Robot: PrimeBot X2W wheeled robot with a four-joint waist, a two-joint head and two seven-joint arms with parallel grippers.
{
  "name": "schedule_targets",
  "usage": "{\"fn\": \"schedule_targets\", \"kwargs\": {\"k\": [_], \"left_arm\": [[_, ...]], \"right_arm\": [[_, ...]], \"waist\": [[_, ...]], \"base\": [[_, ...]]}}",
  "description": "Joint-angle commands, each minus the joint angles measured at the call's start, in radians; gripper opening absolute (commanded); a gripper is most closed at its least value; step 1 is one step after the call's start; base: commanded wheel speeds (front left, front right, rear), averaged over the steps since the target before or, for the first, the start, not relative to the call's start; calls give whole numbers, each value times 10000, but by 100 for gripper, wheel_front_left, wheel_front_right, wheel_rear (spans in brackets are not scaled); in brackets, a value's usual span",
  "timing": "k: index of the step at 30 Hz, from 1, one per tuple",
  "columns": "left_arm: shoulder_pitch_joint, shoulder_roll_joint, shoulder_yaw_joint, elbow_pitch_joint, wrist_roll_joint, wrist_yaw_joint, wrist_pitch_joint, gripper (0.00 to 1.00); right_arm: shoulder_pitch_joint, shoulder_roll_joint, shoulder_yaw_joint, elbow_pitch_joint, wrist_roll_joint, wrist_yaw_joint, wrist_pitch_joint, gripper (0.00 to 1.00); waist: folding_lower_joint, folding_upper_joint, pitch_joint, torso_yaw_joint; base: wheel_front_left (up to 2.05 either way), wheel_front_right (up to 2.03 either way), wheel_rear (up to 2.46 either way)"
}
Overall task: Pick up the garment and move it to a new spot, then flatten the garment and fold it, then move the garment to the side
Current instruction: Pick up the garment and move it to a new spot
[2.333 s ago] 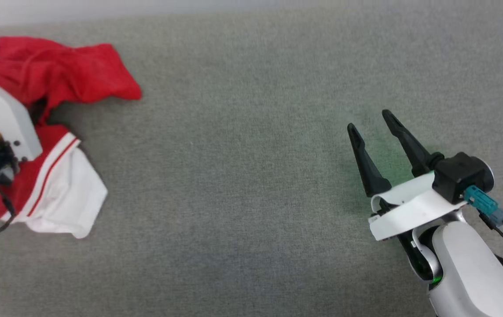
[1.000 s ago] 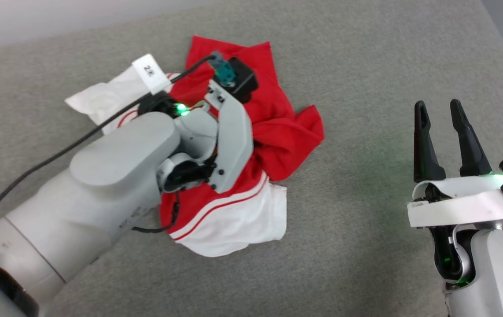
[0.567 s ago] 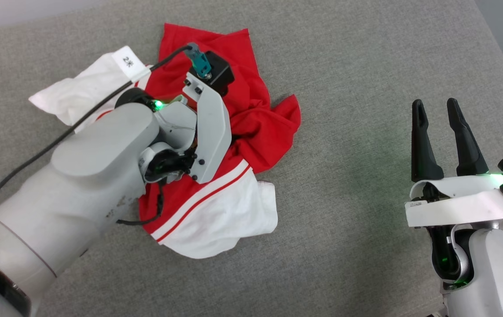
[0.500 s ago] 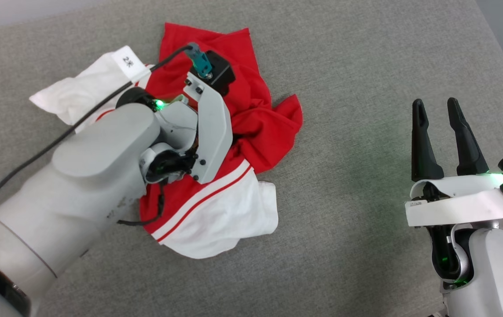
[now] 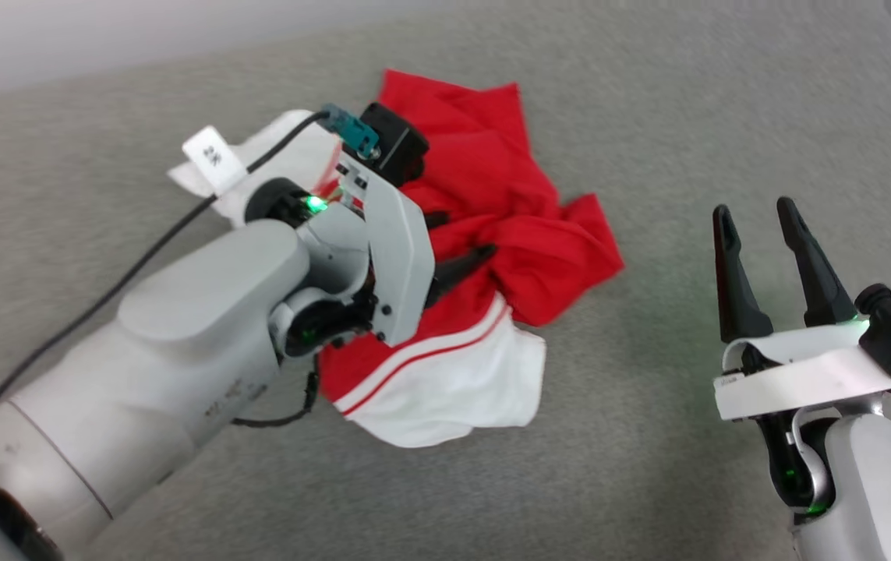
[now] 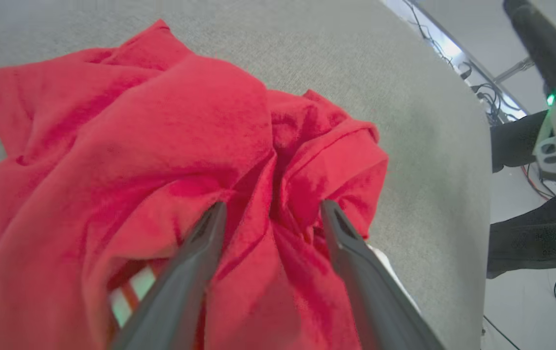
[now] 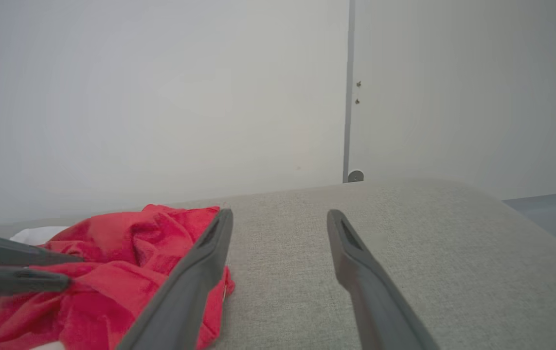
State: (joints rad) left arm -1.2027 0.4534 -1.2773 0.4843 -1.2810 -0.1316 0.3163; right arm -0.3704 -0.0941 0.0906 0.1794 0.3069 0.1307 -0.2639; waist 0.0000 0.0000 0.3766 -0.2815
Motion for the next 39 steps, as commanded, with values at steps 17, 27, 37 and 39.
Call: {"fn": "schedule_targets", "kwargs": {"k": [17,27,37,39], "left_arm": [[3246,600,394,116,-1339,25,-4593,100],[5631,1737,2086,291,-1860,25,-5804,100],[8489,1624,6389,-373,1088,305,-5801,100],[9056,1478,7286,-890,2062,553,-5804,100]], "right_arm": [[1329,-1200,-429,1111,10,-1,-3,100],[2523,-1597,-1108,1023,100,-1,157,100],[2861,-1472,-1489,601,97,1,341,100],[2791,-1422,-1446,540,108,1,350,100]], "waist": [[0,0,-2199,3074],[0,0,-2828,3728],[0,0,-3073,3748],[0,0,-3088,3672]], "base": [[0,0,0],[0,0,0],[0,0,0],[0,0,0]]}}
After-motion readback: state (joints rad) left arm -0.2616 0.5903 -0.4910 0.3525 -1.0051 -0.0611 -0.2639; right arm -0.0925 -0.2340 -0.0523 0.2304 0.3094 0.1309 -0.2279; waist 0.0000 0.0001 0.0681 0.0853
